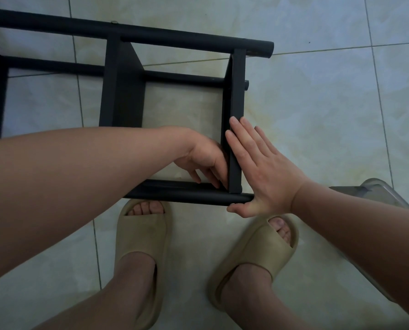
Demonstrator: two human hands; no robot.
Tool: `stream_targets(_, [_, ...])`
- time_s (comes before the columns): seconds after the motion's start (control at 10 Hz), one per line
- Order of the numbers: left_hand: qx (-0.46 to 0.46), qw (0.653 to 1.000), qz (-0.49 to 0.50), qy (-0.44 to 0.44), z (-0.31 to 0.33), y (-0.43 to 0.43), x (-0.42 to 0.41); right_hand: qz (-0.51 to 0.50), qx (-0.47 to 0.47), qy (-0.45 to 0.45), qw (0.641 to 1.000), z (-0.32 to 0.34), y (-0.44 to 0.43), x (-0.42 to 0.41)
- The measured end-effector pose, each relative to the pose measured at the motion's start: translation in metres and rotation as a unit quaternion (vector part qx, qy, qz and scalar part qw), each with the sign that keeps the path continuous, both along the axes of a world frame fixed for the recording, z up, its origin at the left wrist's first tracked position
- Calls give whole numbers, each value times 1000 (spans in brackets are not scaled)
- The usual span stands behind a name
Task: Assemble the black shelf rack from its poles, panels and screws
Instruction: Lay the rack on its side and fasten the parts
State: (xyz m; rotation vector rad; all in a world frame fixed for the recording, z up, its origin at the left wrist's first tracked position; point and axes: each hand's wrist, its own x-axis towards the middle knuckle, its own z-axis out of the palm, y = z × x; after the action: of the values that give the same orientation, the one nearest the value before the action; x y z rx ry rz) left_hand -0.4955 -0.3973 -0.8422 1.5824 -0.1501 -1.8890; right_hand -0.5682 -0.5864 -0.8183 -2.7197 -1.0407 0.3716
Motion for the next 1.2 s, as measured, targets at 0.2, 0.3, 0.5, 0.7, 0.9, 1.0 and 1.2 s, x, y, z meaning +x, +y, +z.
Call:
stream_targets(0.2, [-2,1000,0,-14,-4,1,-5,-1,1,1,1000,1,1,0])
stream_targets(0.3, [-10,1000,8,-10,-4,1,-5,-1,-1,3,1000,1,0,0])
stream_targets(0.5, [-14,1000,15,-3,-2,2,-1,-1,-3,5,1000,1,0,0])
stream_targets(0.7, [-4,1000,9,-5,-6,1,-5,1,-4,0,1000,0,0,0])
stream_targets(0.9, [-6,999,51,-4,-8,-1,-8,1,-5,-1,1000,0,0,0])
stream_targets(1.0, [-6,999,50,0,-7,-1,-6,1,-3,-1,1000,0,1,0])
stream_targets(1.2, [8,999,39,-4,-7,4,-4,1,0,-5,1000,-2,0,0])
